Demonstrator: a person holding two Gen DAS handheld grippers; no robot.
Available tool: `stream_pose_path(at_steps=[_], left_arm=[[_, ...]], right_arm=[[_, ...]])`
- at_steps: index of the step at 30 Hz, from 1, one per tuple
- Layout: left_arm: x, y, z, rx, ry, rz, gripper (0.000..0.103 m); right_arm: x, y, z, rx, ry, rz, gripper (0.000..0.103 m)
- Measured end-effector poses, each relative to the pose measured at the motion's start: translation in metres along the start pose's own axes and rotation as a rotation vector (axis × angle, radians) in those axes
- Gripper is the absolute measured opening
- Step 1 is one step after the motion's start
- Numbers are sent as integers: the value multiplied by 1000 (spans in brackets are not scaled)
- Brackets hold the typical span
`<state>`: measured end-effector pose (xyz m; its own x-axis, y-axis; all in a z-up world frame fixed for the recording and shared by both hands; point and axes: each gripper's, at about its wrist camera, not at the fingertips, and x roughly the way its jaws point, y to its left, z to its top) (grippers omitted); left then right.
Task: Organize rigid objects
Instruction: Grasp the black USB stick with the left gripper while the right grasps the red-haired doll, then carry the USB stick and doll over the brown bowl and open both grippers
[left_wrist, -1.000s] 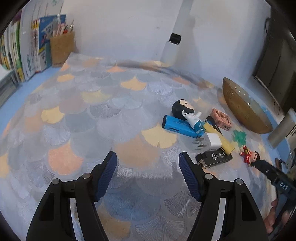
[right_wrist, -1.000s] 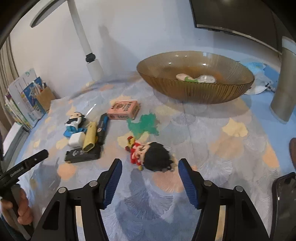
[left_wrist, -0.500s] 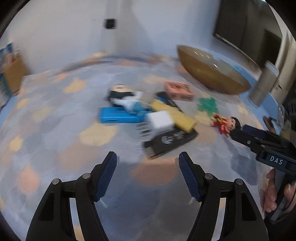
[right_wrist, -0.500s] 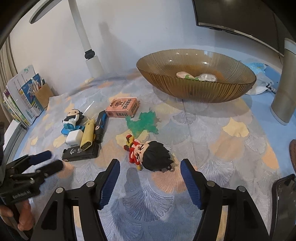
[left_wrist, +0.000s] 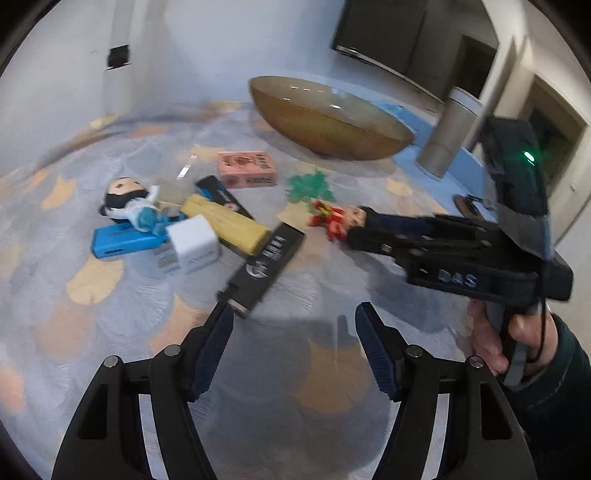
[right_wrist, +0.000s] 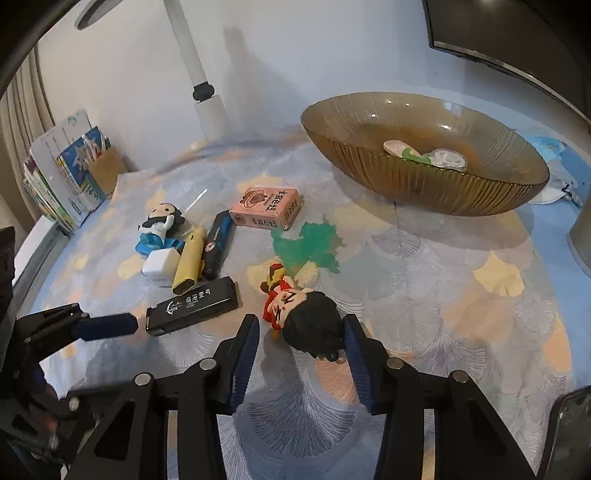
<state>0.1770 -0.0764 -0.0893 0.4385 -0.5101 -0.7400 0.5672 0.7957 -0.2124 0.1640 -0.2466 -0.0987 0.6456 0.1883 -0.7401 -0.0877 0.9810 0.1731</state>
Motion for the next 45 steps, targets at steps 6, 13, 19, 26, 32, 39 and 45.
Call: stream_pose_path(at_steps=[6,13,19,26,32,39,45], left_arm=[[25,1,20,28,46,80,63],[42,-18,25,96,46,142,21],[20,-14,3,0,26,153,21],[-21,16,-38,-134,11,227,21],[-26,26,-46,-174,-8,215,22],[-23,16,-46,-150,-16,246,35],[-18,13,-42,-138,-21,293,35]], right_arm=[[3,-4,0,29,13,10,45],[6,2,0,2,16,-25,45],[2,16,-3,-70,0,-31,32],[-17,17,-23,24,50,52,32],[-30,29,-43,15,94,63,32],[-28,34,-46,-20,104,52,41],[-19,37,-37,-37,93,-7,51]])
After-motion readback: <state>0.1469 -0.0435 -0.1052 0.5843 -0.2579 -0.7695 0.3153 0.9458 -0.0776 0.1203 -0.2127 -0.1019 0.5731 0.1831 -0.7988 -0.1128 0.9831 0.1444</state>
